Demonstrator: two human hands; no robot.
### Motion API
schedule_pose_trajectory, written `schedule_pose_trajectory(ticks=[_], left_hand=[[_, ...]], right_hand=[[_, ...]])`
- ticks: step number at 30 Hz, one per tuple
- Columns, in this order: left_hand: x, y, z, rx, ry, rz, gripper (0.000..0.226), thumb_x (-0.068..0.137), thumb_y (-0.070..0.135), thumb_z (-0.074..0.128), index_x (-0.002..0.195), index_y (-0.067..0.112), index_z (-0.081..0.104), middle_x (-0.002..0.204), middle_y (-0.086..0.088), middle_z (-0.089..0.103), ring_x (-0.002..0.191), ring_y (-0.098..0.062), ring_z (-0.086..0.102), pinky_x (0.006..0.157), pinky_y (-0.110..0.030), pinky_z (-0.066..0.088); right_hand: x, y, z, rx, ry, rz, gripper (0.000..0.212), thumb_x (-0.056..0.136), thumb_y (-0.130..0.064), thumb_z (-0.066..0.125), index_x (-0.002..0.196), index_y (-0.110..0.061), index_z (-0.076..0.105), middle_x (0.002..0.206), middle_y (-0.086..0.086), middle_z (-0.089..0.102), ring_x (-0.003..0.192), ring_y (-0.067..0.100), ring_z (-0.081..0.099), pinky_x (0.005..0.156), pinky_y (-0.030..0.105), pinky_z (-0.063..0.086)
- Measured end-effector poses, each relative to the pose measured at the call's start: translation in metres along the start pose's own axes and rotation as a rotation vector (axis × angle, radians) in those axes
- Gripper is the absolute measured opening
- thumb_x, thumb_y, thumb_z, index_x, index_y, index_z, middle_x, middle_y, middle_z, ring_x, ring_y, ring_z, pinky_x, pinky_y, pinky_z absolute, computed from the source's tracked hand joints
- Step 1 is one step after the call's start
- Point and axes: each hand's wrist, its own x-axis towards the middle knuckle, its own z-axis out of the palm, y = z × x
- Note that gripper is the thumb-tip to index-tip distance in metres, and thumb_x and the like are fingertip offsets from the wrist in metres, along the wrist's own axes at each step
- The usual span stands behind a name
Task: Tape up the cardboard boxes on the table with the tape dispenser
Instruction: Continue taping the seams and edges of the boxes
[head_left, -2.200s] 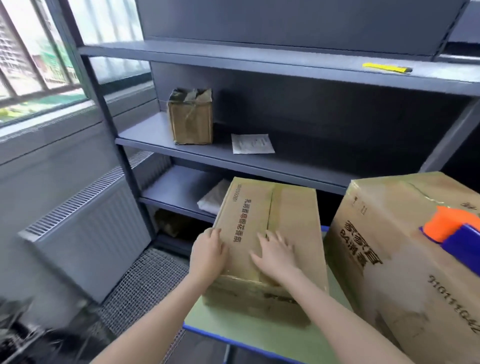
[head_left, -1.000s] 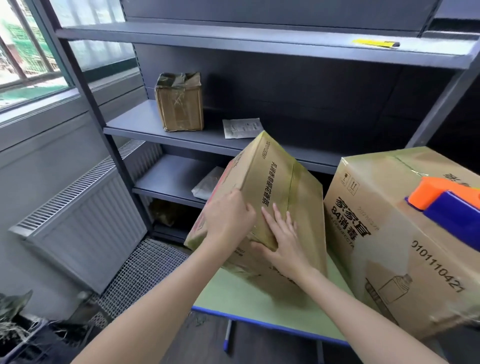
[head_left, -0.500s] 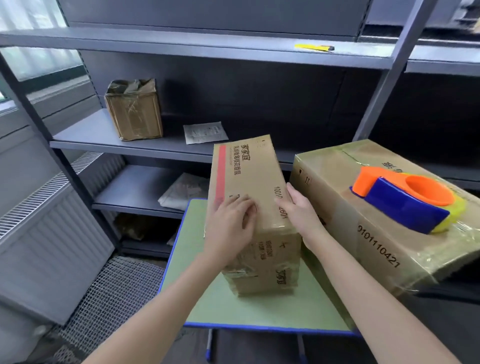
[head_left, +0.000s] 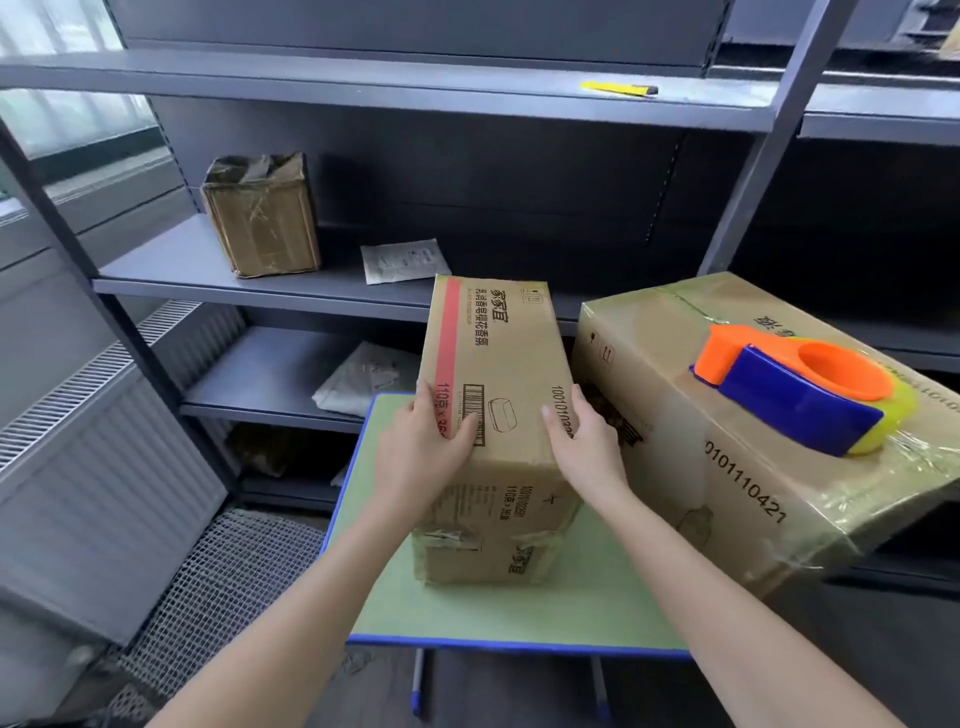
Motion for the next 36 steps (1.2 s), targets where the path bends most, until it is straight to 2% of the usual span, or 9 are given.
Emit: schedule_pose_trajectory(ticks=[7,11,14,17,20,24,28,32,36], left_hand=[[-0.011,0.004,-0.034,0.194,0.163,0.172,0.046,0.09,0.047,0.047,0.125,0.019,0.043,0.119,0.008,0.056,0.094,-0.02,0.06,0.066,-0.03,0.042],[-0.023,0.009,-0.031,0.2,0.034,0.288,0.072,0.088,0.064,0.038,0.147,0.025,0.023,0.145,0.012,0.041,0.112,-0.017,0.057,0.08,-0.029,0.046],[-0.028,0.003,-0.012,0.002,-0.182,0.369,0.078,0.081,0.078,0.019,0.149,0.038,0.013,0.155,0.014,0.02,0.14,-0.011,0.028,0.109,-0.035,0.032],[-0.027,-0.004,0.006,-0.062,-0.28,0.359,0.063,0.078,0.079,0.007,0.136,0.062,-0.008,0.157,0.016,-0.001,0.146,-0.016,-0.002,0.116,-0.053,0.01],[-0.023,-0.006,0.009,-0.025,-0.293,0.362,0.057,0.076,0.078,0.004,0.129,0.068,-0.015,0.157,0.014,-0.005,0.146,-0.021,-0.005,0.115,-0.054,0.008],[-0.026,-0.005,0.012,0.077,-0.293,0.416,0.062,0.078,0.072,-0.002,0.138,0.057,-0.014,0.158,0.014,-0.006,0.146,-0.021,-0.004,0.116,-0.051,0.009],[-0.024,-0.004,0.019,0.204,-0.271,0.488,0.065,0.08,0.063,-0.011,0.143,0.046,-0.014,0.159,0.01,-0.001,0.146,-0.021,0.002,0.115,-0.045,0.017],[-0.017,-0.012,0.032,0.315,-0.319,0.551,0.077,0.081,0.056,-0.011,0.151,0.027,0.005,0.159,0.007,0.005,0.146,-0.016,0.006,0.117,-0.041,0.018],[-0.019,-0.023,0.056,0.523,-0.465,0.607,0.066,0.094,0.047,0.001,0.151,0.017,0.012,0.159,0.0,0.009,0.146,-0.019,0.01,0.115,-0.04,0.012]], right_hand=[[-0.011,0.006,0.029,0.205,-0.02,0.095,0.058,0.099,-0.039,0.041,0.15,-0.016,0.024,0.153,0.002,0.032,0.14,0.02,0.029,0.112,0.035,0.026],[-0.007,0.021,0.029,0.12,-0.066,0.239,0.061,0.1,-0.048,0.029,0.151,-0.019,0.017,0.154,0.006,0.028,0.14,0.026,0.028,0.111,0.041,0.026],[0.002,0.023,0.017,0.091,-0.132,0.332,0.079,0.09,-0.067,0.028,0.152,-0.021,0.012,0.156,0.012,0.018,0.142,0.03,0.023,0.114,0.047,0.022],[0.007,0.018,0.011,0.144,-0.184,0.252,0.1,0.072,-0.083,0.03,0.152,-0.026,0.013,0.159,0.004,0.012,0.145,0.025,0.015,0.116,0.049,0.016],[0.012,0.011,0.008,0.159,-0.204,0.214,0.1,0.072,-0.083,0.037,0.15,-0.023,0.022,0.154,0.003,0.027,0.14,0.025,0.027,0.114,0.042,0.024],[0.024,0.0,0.01,0.152,-0.26,0.175,0.128,0.045,-0.099,0.043,0.144,-0.019,0.036,0.141,0.003,0.047,0.127,0.022,0.045,0.108,0.042,0.036],[0.034,0.001,0.007,0.204,-0.283,0.146,0.092,0.067,-0.076,0.054,0.14,-0.021,0.043,0.133,-0.002,0.054,0.12,0.018,0.051,0.105,0.039,0.039],[0.042,0.02,0.001,0.251,-0.278,0.151,0.044,0.096,-0.035,0.048,0.138,-0.021,0.047,0.131,-0.004,0.056,0.119,0.016,0.052,0.105,0.035,0.039],[0.033,0.041,0.019,0.22,-0.302,0.256,0.039,0.1,-0.015,0.044,0.139,-0.013,0.045,0.137,0.003,0.051,0.118,0.017,0.051,0.088,0.025,0.046]])
